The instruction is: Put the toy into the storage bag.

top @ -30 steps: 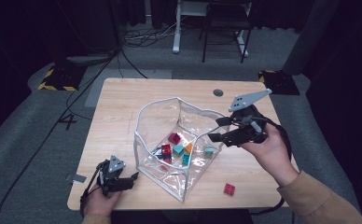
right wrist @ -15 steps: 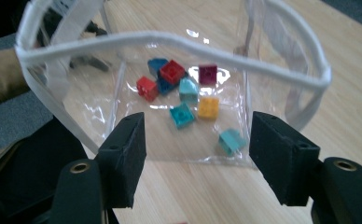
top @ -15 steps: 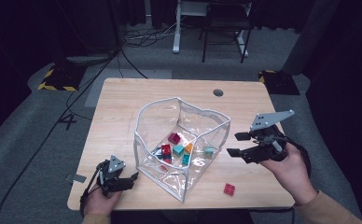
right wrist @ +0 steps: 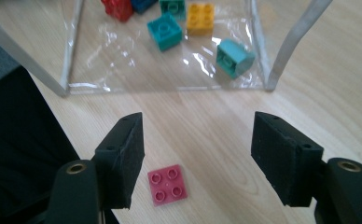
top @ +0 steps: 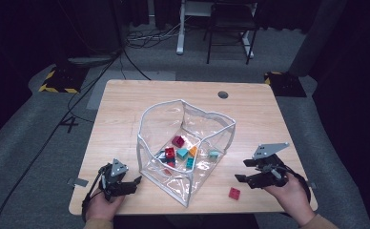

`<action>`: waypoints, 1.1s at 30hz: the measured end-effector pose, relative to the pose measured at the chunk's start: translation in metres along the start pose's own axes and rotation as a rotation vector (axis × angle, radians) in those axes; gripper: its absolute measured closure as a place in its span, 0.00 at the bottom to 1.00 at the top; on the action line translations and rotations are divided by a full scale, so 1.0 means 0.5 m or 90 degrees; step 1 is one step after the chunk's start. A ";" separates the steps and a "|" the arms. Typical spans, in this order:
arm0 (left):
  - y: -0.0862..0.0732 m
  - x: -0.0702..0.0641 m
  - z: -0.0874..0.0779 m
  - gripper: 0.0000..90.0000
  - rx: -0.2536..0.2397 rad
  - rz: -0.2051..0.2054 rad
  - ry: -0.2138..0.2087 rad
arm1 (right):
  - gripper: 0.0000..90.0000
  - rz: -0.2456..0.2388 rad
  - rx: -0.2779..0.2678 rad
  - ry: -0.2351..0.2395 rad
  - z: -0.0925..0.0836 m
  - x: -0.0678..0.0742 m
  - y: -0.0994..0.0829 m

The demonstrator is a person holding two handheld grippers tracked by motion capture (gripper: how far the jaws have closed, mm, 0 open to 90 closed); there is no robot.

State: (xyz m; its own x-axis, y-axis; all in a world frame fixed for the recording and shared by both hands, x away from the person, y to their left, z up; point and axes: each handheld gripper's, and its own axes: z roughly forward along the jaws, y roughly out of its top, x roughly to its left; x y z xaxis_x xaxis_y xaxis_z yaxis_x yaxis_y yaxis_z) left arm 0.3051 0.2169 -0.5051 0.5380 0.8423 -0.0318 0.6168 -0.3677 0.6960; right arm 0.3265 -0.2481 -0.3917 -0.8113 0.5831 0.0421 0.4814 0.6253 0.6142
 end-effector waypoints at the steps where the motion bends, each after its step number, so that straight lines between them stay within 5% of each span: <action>1: 0.000 0.000 0.000 0.28 0.000 0.000 0.000 | 0.39 0.000 0.000 0.000 0.000 0.000 0.000; 21: 0.000 0.000 0.000 0.28 0.000 0.000 0.000 | 0.41 0.001 0.070 0.012 0.110 0.031 -0.099; 26: 0.000 0.000 0.000 0.28 0.000 0.000 0.000 | 0.51 -0.006 0.083 0.010 0.128 0.035 -0.109; 30: 0.000 0.000 0.000 0.28 0.000 0.000 0.001 | 0.65 -0.024 0.085 -0.023 0.129 0.043 -0.111; 33: 0.000 0.000 0.000 0.28 0.000 0.000 0.000 | 0.66 -0.020 0.084 -0.024 0.129 0.043 -0.112</action>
State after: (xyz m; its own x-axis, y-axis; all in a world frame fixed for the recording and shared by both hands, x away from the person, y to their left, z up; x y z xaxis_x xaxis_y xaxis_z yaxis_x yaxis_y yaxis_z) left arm 0.3051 0.2169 -0.5050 0.5377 0.8425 -0.0324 0.6172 -0.3671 0.6959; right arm 0.3035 -0.2372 -0.4759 -0.8148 0.5797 -0.0064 0.4975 0.7049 0.5055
